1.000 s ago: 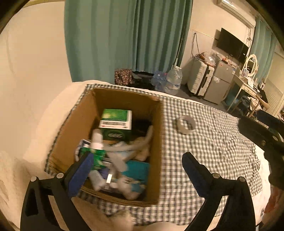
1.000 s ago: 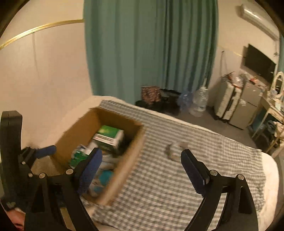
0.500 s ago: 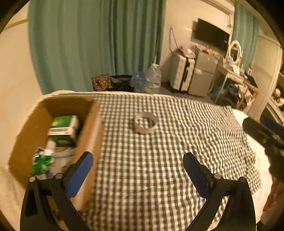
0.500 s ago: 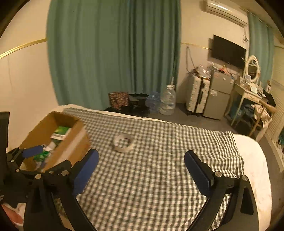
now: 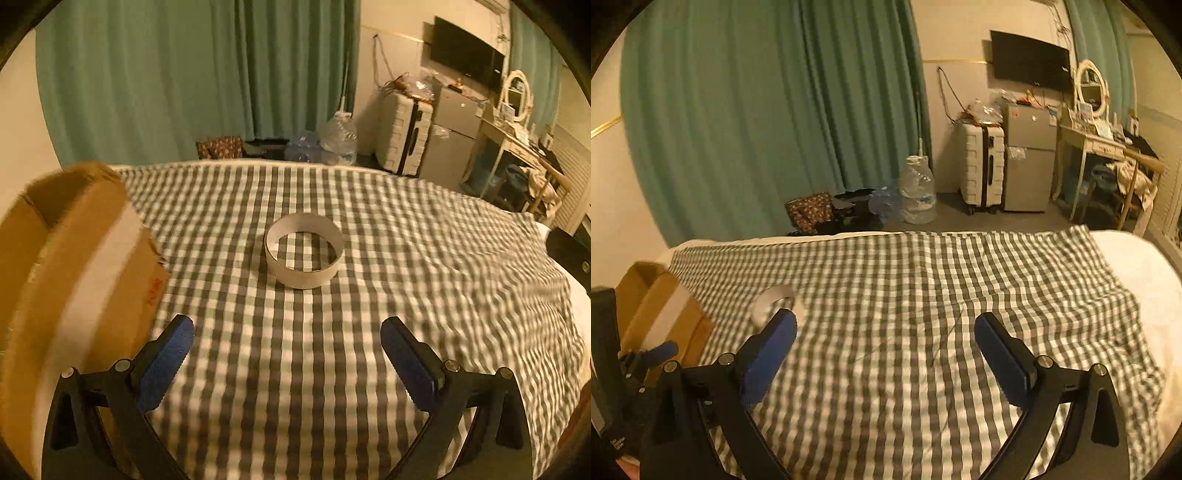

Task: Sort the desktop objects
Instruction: 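Move the left tool over the white tape roll on the cover, then grasp the white tape roll by its rim with left tool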

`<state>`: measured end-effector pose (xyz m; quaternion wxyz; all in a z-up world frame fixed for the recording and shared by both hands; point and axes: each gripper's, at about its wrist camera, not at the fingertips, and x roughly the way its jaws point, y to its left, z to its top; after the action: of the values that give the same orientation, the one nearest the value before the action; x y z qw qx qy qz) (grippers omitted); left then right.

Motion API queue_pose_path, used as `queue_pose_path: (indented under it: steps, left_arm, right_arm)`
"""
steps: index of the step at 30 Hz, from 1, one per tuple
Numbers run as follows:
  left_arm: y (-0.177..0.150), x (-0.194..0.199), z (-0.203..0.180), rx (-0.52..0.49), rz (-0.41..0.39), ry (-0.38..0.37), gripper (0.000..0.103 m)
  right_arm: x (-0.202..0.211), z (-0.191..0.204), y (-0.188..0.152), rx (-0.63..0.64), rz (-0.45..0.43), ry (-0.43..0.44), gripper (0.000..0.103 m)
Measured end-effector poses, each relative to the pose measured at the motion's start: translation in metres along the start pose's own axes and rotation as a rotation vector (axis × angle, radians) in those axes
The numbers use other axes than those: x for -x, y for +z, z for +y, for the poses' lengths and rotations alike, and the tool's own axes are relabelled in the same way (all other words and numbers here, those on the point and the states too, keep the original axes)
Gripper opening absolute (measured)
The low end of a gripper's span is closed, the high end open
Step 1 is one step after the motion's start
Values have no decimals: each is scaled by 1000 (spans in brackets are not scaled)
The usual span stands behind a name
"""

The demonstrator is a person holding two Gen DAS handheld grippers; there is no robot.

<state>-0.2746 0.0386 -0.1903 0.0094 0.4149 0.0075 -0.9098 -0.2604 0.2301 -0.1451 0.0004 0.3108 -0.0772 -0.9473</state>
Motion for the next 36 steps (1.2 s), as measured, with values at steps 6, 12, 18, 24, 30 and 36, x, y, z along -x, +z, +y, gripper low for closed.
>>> queue_pose_path:
  steps: [6, 12, 18, 24, 30, 36]
  left_arm:
    - [7, -66, -6, 21, 57, 10, 103]
    - [18, -111, -1, 90, 76, 23, 103]
    - [43, -131, -16, 31, 91, 63, 101]
    - [50, -125, -28, -10, 75, 39, 81]
    - [47, -75, -16, 8, 47, 18, 81]
    - [57, 18, -3, 18, -8, -36, 81]
  right_arm:
    - [-41, -30, -17, -79, 27, 28, 98]
    - [-65, -48, -19, -69, 49, 11, 98]
    - [-83, -51, -4, -50, 38, 5, 98]
    - [-88, -37, -4, -14, 31, -7, 98]
    - [-69, -26, -5, -8, 39, -11, 98]
    - [-27, 5, 11, -28, 20, 4, 97]
